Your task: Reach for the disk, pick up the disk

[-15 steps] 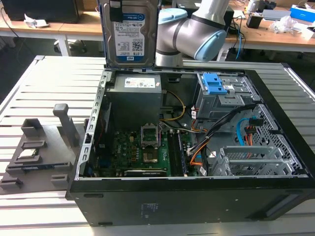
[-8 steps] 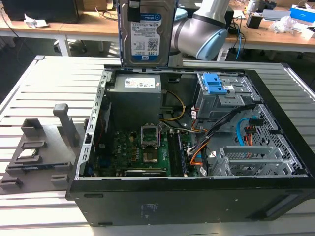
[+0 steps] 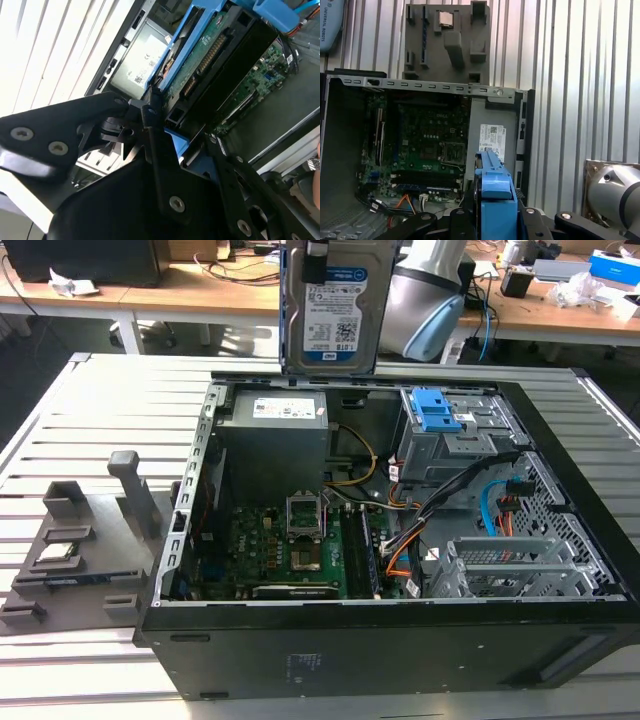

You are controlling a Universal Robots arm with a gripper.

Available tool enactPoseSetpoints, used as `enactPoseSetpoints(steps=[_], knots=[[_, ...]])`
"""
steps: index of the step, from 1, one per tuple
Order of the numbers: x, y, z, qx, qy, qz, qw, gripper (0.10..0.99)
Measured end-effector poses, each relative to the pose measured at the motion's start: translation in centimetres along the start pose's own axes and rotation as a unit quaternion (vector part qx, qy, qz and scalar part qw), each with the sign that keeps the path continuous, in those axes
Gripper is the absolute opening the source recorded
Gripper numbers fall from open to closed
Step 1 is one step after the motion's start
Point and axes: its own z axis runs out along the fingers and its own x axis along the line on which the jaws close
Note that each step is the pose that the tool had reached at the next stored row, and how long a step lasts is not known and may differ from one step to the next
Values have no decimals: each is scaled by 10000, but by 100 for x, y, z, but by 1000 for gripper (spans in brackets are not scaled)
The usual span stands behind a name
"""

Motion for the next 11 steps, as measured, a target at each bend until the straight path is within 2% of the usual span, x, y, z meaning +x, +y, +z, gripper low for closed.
enactPoseSetpoints(steps=[2, 3, 6, 7, 9, 11], knots=[[-9, -69, -3, 0, -1, 1, 10000, 369], [-9, -98, -5, 2, -30, -1, 10000, 369], [-9, -123, -6, 11, -173, -7, 9998, 369], [-9, -132, -6, 14, -207, -9, 9998, 369], [-3, -212, 16, 9, -211, -8, 9998, 369], [0, -261, 44, 1, -211, -4, 9998, 369]])
